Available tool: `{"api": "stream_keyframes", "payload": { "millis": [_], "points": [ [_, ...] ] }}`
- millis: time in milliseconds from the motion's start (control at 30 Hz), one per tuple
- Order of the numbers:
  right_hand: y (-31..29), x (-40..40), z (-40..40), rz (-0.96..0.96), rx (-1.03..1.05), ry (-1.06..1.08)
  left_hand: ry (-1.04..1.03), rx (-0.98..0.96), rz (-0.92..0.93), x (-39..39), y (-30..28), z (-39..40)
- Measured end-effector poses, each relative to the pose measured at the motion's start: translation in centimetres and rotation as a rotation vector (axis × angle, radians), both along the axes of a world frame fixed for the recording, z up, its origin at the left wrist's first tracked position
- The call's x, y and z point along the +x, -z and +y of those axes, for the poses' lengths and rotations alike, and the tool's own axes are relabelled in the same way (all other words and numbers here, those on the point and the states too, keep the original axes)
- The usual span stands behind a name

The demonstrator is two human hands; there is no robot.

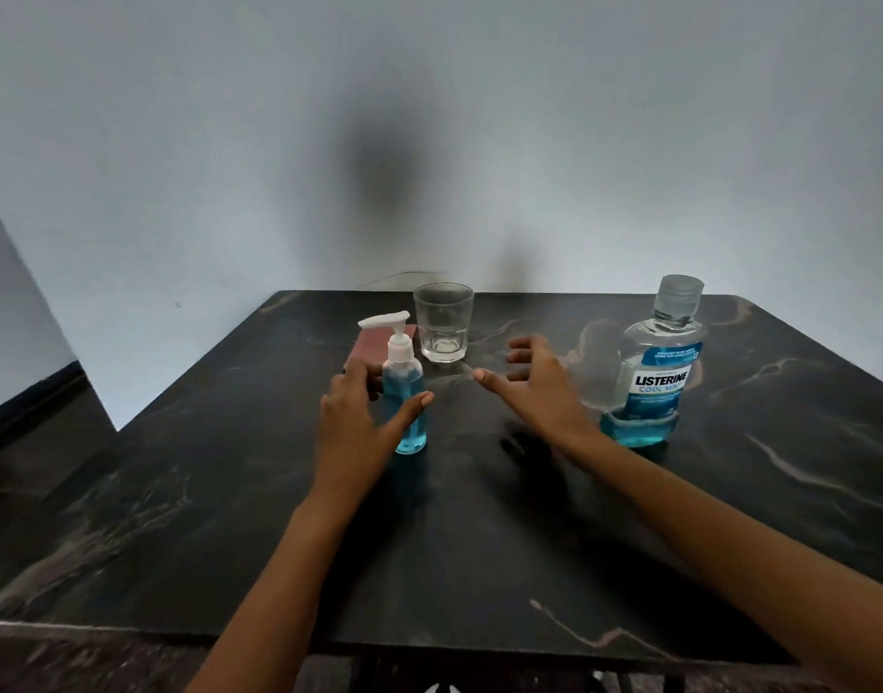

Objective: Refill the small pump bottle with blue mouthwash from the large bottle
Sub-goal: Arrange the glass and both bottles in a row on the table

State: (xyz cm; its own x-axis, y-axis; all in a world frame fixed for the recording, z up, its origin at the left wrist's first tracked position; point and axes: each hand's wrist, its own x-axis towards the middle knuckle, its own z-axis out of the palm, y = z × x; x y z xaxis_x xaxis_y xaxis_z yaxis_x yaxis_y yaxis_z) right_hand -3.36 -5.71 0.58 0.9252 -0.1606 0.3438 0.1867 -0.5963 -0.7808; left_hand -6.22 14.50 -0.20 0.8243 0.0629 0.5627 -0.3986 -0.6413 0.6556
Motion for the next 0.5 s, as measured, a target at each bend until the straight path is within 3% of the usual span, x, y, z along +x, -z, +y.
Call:
{"api": "stream_keyframes", "payload": {
  "millis": [233,500],
  "points": [
    [1.1,8.1,3.2,0.024,0.078,0.158,-0.008,0.038,-0.035,0.3,0.4,0.3],
    [1.2,12.1,5.3,-0.036,0.140,0.211,-0.012,0.038,-0.070,0.6,0.5,0.3]
  ]
}}
